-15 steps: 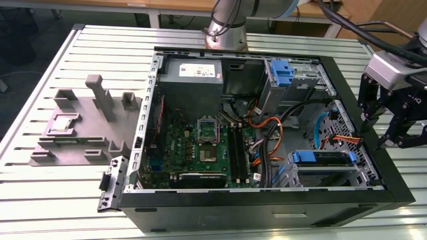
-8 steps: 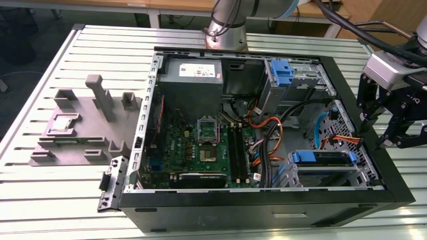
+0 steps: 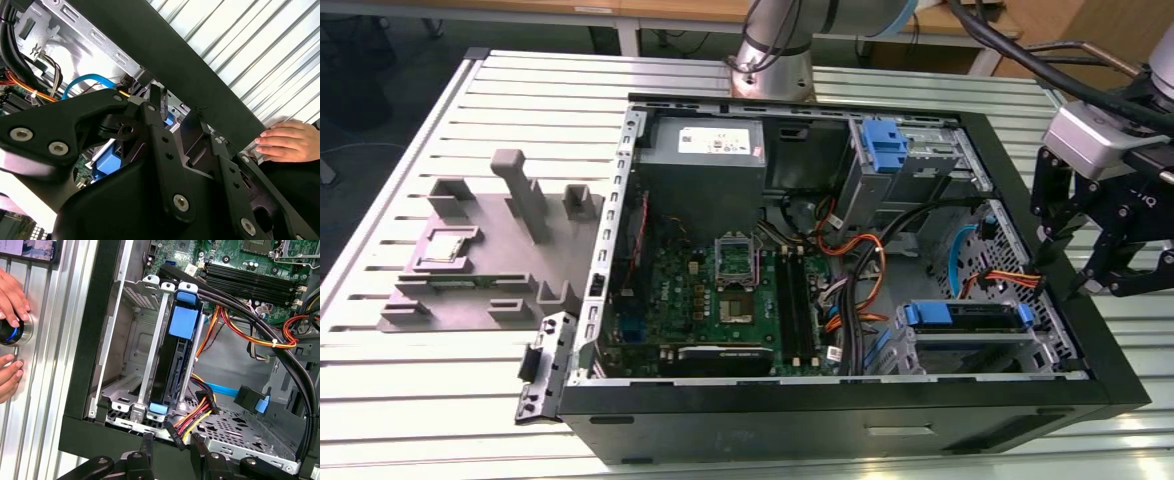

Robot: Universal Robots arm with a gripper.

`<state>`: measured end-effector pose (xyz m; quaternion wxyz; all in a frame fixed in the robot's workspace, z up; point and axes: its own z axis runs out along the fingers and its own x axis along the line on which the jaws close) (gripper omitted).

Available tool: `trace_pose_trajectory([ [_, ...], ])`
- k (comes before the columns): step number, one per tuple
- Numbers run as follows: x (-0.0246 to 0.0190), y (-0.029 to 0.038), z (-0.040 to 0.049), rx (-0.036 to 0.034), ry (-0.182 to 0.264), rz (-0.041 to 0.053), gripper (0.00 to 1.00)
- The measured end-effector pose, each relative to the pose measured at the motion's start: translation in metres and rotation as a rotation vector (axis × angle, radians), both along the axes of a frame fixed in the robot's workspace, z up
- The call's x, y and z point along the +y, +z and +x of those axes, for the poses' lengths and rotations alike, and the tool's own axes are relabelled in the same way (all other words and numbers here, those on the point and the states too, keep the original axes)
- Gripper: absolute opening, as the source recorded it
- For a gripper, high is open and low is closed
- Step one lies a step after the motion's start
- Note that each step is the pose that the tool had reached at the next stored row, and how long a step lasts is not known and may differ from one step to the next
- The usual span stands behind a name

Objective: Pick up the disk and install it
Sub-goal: 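Insert the first disk wire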

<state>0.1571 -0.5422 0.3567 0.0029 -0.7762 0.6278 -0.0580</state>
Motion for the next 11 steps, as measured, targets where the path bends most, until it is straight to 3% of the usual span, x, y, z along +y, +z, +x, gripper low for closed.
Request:
trace_pose_trajectory([
  [11, 0.0, -0.0001, -0.0026, -0.0001, 0.0, -0.0001, 0.43],
])
